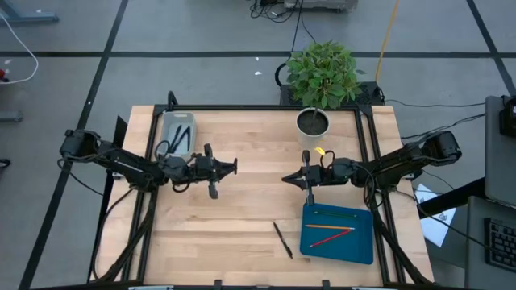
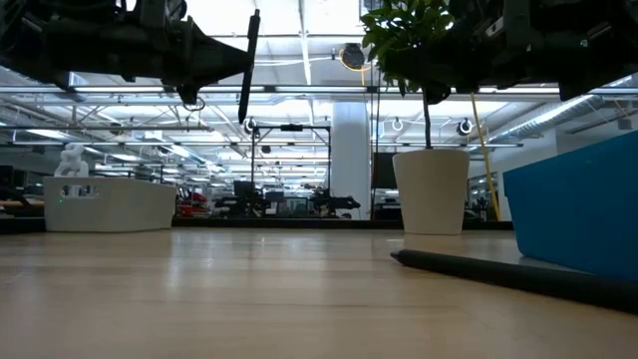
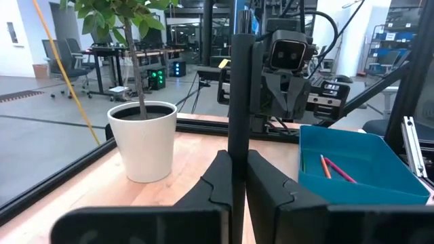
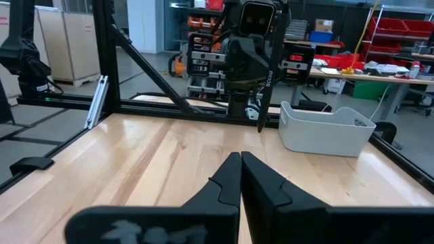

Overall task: Sort pens & pencils
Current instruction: Put the black pen into the white bin

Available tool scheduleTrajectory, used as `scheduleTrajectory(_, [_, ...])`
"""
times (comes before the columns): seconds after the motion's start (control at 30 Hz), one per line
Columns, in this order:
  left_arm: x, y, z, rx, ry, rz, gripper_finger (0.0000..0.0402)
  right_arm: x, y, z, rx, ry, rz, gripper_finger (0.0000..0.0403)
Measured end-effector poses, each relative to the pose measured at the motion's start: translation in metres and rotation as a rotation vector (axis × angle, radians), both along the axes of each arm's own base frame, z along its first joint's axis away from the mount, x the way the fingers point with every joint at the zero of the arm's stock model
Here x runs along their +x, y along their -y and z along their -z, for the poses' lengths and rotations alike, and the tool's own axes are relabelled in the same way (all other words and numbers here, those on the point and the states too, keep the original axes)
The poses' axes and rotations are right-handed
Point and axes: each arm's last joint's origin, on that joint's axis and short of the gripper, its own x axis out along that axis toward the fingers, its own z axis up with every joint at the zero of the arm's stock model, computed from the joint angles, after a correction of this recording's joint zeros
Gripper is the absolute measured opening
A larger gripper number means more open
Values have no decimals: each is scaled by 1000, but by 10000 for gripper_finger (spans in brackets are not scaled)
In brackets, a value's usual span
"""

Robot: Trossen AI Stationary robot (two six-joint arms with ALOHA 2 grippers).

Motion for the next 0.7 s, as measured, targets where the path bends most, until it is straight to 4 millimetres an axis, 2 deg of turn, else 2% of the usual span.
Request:
scheduleTrajectory(0.37, [0, 0, 1, 3, -12, -18, 18, 0, 0, 0, 19, -2, 1, 0])
scheduleTrajectory(0.53, [-7, -6, 2, 8, -84, -195, 18, 0, 0, 2, 17, -21, 2, 0])
scheduleTrajectory(0.7, [-26, -15, -3, -27, -154, -442, 18, 0, 0, 4, 20, -40, 2, 0])
